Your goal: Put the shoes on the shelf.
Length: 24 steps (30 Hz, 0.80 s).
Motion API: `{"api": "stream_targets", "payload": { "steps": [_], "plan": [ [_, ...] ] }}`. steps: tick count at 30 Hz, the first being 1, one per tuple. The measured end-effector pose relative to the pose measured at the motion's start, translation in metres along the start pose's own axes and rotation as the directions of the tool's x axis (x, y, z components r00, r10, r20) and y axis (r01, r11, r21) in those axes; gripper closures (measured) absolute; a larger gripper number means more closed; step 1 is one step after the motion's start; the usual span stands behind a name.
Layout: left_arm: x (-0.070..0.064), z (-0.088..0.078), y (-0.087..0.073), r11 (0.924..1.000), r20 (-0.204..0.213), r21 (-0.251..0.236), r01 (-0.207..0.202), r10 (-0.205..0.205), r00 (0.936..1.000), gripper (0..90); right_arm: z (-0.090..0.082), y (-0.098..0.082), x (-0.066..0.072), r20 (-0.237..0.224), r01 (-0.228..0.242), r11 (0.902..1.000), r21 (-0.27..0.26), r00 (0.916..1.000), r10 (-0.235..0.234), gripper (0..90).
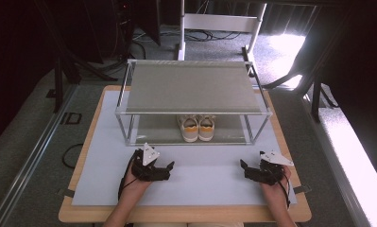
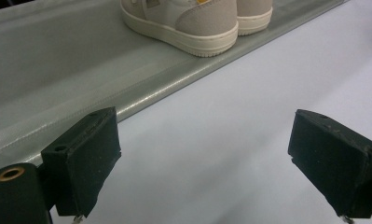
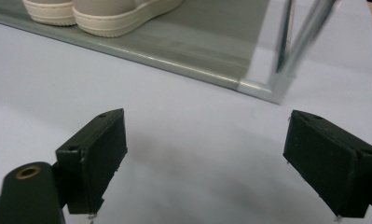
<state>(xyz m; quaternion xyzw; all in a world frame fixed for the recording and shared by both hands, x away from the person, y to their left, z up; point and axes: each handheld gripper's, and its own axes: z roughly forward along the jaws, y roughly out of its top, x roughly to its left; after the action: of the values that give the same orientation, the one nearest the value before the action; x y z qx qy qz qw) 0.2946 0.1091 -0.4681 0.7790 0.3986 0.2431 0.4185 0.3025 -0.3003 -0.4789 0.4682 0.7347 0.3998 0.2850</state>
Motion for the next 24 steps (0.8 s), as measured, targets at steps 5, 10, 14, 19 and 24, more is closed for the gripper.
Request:
{"api": "stream_targets", "payload": {
  "steps": [5, 10, 14, 19, 24],
  "plan": [
    [0.001, -0.004, -0.003, 0.9999, -0.009, -0.01, 0.003, -0.003, 1.0, 8.9, -0.006, -0.004, -0.009, 0.02, -0.027, 0.9995, -0.017, 0.9994, 0.027, 12.6],
    [0.004, -0.006, -0.006, 0.9997, -0.02, -0.019, 0.017, -0.017, 0.9997, 8.9, -0.008, -0.005, -0.012, 0.026, -0.033, 0.9991, -0.025, 0.9991, 0.034, 12.7],
    [0.005, -0.007, -0.009, 0.9993, -0.032, -0.026, 0.026, -0.027, 0.9991, 8.9, -0.008, -0.005, -0.012, 0.023, -0.034, 0.999, -0.03, 0.9991, 0.035, 12.7],
    [0.006, -0.007, -0.009, 0.999, -0.03, -0.029, 0.034, -0.034, 0.999, 8.9, -0.008, -0.006, -0.011, 0.024, -0.028, 0.9991, -0.032, 0.9993, 0.029, 12.8],
    [0.006, -0.008, -0.01, 0.9987, -0.029, -0.033, 0.039, -0.04, 0.9988, 8.9, -0.008, -0.006, -0.011, 0.026, -0.025, 0.9993, -0.028, 0.9993, 0.026, 13.1]
  ]
}}
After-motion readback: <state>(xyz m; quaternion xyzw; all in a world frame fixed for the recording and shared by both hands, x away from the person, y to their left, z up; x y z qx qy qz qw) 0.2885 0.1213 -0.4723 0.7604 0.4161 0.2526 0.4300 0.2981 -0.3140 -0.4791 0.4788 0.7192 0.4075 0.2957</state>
